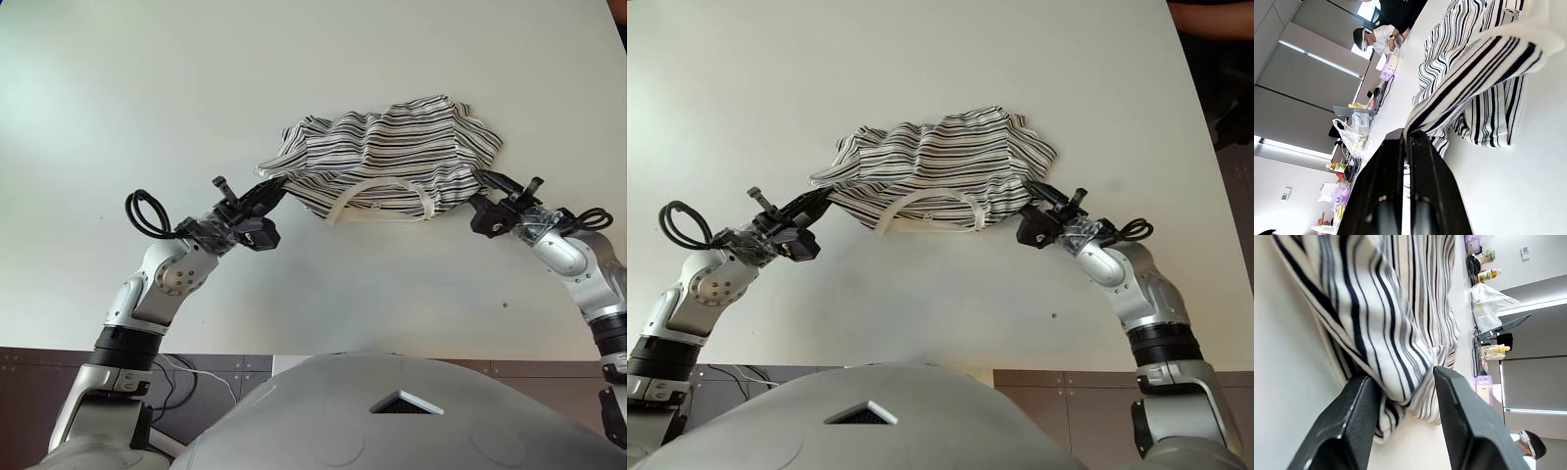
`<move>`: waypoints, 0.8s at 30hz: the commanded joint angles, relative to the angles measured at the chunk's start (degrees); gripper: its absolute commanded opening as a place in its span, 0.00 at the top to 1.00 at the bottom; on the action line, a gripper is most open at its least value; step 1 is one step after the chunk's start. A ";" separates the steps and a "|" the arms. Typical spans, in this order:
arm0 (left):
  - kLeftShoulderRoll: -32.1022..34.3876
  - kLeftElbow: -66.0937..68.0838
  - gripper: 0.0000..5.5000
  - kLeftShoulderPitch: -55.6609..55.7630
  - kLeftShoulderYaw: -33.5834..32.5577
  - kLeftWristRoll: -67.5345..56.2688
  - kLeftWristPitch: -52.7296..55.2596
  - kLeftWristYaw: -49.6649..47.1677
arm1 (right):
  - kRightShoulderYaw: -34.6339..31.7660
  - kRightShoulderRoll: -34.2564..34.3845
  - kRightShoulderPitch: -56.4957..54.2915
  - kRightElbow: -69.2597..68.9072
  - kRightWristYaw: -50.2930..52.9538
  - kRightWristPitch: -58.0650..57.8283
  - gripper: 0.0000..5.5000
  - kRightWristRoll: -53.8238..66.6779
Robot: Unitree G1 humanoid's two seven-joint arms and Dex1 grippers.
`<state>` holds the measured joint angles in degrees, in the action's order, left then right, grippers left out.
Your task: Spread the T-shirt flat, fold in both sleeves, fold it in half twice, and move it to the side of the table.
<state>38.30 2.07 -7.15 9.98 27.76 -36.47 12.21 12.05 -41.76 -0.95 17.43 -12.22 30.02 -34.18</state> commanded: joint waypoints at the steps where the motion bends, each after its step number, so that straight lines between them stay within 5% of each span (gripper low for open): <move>1: 0.05 0.71 0.98 -0.66 -0.67 0.40 0.18 -0.55 | 0.20 0.73 -2.72 1.59 1.42 0.17 0.65 -0.06; 4: -0.02 1.12 0.98 -0.55 -0.63 0.51 0.13 -0.64 | 0.94 1.69 -3.94 2.22 1.90 0.26 0.65 -0.05; 14: -0.25 2.14 0.98 -0.61 -0.67 1.03 -0.06 -1.58 | 1.35 3.90 -7.60 6.84 4.07 0.76 0.96 0.93; 21: -0.09 2.20 0.98 -0.77 -1.40 -0.54 -0.97 -1.99 | 0.32 4.56 -8.80 7.60 5.68 2.21 0.97 2.64; 24: -0.26 0.49 0.98 -0.32 -2.51 -6.85 -1.61 -0.07 | -3.01 3.90 -6.07 0.72 -0.02 2.45 0.97 13.40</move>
<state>38.04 3.72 -8.14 8.65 24.47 -37.74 10.80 11.32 -37.15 -8.10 22.37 -8.77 32.55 -26.75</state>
